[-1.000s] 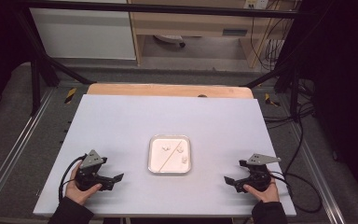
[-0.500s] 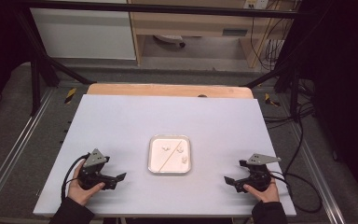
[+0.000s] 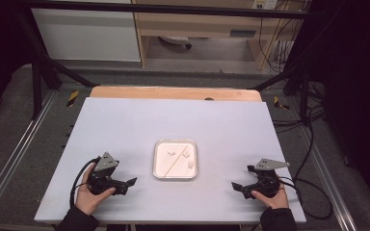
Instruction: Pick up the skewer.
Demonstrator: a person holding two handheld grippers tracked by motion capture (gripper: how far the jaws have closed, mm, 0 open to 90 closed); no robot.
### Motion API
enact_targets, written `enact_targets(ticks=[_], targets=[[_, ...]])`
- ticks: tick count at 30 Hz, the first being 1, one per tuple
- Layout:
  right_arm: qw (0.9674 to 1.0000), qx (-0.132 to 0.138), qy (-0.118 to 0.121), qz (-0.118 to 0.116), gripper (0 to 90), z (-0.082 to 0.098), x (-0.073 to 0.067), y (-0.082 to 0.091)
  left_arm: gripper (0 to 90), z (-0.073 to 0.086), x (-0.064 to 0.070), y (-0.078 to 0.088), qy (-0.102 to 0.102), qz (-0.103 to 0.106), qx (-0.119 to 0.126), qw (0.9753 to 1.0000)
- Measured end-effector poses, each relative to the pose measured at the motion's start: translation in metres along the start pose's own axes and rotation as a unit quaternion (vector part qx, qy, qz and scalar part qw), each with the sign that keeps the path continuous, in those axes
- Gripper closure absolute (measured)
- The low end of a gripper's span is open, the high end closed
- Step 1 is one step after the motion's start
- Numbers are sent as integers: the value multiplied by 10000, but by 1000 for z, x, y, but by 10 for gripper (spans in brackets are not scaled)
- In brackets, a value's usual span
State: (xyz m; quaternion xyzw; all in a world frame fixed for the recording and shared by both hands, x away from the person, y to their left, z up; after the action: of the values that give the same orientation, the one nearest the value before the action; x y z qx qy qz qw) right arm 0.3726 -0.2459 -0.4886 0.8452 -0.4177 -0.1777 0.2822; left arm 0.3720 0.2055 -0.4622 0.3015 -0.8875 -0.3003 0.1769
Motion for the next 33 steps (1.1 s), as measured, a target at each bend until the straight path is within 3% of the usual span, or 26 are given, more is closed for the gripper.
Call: enact_targets(ticks=[12,33], targets=[[10000,-22,1,19,7,0,0,0,63,-22,14,-9,-66,-57,-86,9999],[10000,-57,53,32,7,1,0,-1,89,-55,32,-41,-179,-68,-195,9996]])
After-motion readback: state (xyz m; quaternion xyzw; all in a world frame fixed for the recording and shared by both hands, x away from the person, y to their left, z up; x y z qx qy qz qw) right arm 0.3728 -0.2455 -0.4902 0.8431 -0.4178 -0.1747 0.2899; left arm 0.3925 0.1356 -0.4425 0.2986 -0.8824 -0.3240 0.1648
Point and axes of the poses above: each handheld gripper's, and its own axes: y roughly backward along the jaws, z roughly out of its underside, x roughly to its right, the point moved 5 cm from there along -y, roughly forward along the jaws, and after that the axes turned 9 degrees about z, right-handed, at the moved point
